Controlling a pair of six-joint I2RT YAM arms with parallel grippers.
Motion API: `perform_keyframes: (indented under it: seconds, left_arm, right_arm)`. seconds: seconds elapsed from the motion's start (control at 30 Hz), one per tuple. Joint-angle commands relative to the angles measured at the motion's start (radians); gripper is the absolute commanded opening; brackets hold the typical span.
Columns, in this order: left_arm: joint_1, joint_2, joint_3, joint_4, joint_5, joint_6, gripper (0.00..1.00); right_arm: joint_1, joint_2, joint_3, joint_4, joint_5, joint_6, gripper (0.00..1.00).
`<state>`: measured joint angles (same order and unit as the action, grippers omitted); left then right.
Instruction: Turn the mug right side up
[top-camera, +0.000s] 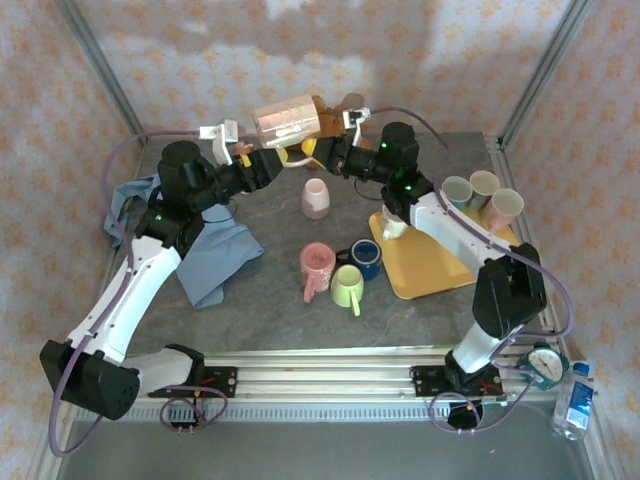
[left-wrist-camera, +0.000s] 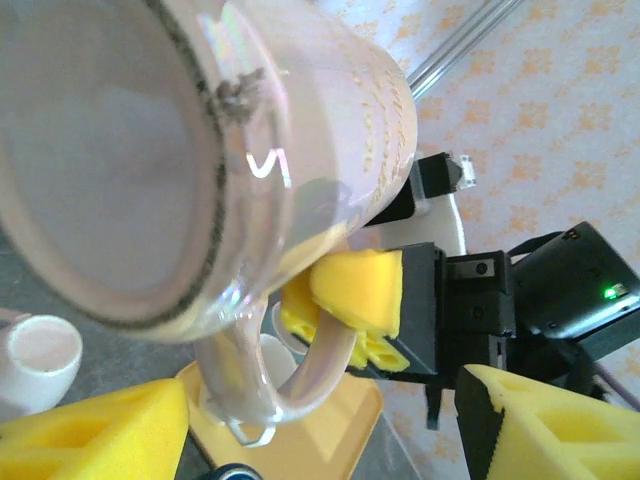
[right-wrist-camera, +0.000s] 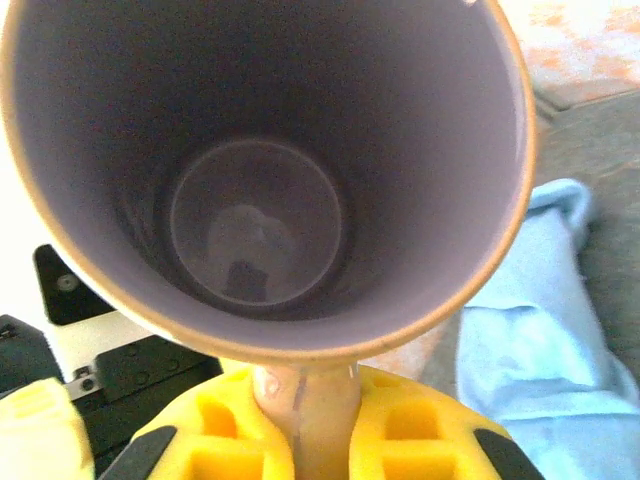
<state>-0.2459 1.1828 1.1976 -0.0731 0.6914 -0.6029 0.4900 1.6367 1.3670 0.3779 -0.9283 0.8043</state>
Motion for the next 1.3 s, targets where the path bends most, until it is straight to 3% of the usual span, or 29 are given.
perform_keyframes:
  seconds: [0.0, 0.3, 0.63, 0.93, 1.27]
  left_arm:
    - [0.012, -0.029, 0.030, -0.102, -0.026, 0.115, 0.72]
    - [0.013, -0.026, 0.045, -0.218, -0.023, 0.281, 0.71]
    - [-0.004, -0.010, 0.049, -0.304, -0.005, 0.426, 0.69]
    - [-0.131, 0.023, 0.048, -0.341, -0.022, 0.540, 0.69]
    - [-0.161, 0.071, 0.056, -0.350, -0.022, 0.541, 0.68]
  right_arm:
    - [-0.009, -0.129, 0.002, -0.054, 0.118, -0.157, 0.00]
    - [-0.027, -0.323, -0.063, -0.411, 0.346, -0.372, 0.00]
    - [-0.027, -0.531, -0.126, -0.759, 0.623, -0.457, 0.00]
    - [-0.029, -0.627, -0.106, -1.136, 0.977, -0.376, 0.00]
    - [-0.059, -0.577, -0.072, -1.433, 1.281, -0.236, 0.00]
